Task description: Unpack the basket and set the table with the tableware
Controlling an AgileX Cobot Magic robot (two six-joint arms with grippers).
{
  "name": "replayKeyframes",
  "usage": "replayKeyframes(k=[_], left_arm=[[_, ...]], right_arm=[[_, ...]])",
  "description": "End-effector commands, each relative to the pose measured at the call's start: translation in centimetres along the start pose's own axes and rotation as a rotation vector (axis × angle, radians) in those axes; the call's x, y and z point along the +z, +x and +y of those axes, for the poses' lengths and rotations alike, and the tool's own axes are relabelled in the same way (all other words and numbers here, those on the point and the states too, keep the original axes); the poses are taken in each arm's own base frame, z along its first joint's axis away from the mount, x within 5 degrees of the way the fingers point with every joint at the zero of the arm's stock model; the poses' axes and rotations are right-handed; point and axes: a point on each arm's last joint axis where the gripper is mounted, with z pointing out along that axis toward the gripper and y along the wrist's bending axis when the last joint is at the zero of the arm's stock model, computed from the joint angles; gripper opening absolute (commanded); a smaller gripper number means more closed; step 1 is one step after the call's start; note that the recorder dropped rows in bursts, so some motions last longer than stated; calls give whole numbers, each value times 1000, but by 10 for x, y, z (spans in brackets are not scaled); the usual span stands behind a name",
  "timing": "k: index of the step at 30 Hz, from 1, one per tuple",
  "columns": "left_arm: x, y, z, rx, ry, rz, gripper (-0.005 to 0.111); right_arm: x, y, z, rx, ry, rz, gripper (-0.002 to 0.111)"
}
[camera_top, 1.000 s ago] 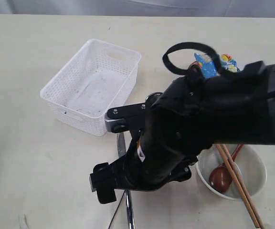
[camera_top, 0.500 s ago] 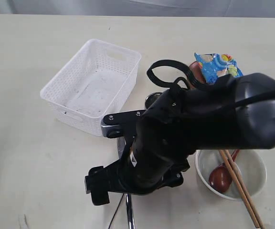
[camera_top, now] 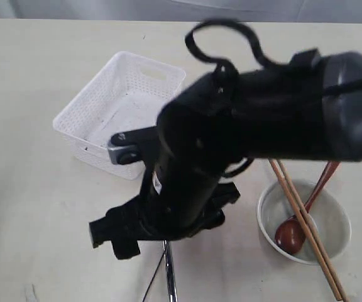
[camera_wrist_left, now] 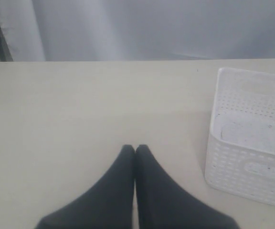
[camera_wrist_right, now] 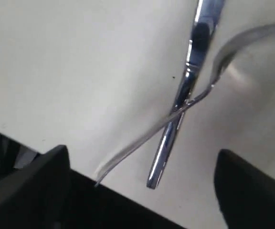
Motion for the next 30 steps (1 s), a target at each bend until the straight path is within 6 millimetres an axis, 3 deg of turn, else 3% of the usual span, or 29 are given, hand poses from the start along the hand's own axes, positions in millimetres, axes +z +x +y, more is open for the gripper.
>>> replayKeyframes(k=[1, 5, 11, 17, 19, 23, 25, 27, 30], left_arm=[[0, 0, 0, 7, 6, -6, 0], [0, 0, 0, 7, 6, -6, 0], [0, 0, 0, 7, 6, -6, 0], [0, 0, 0, 7, 6, -6, 0], [0, 0, 0, 7, 6, -6, 0], [0, 0, 0, 7, 6, -6, 0], [0, 0, 0, 7, 6, -6, 0], [0, 0, 0, 7, 6, -6, 0], [0, 0, 0, 7, 6, -6, 0]], right_arm=[[-52, -17, 10, -53, 100, -24, 53], [-84, -34, 6, 8, 239, -132, 48], [-95, -56, -12, 89, 222, -211, 48], [-83, -98, -45, 173, 149, -211, 47], [-82, -120, -56, 177, 144, -260, 41], [-81, -156, -86, 251, 168, -308, 16], [-76, -170, -104, 307, 178, -282, 12], [-54, -183, -118, 355, 179, -223, 12], [-20, -198, -121, 325, 168, -177, 12]])
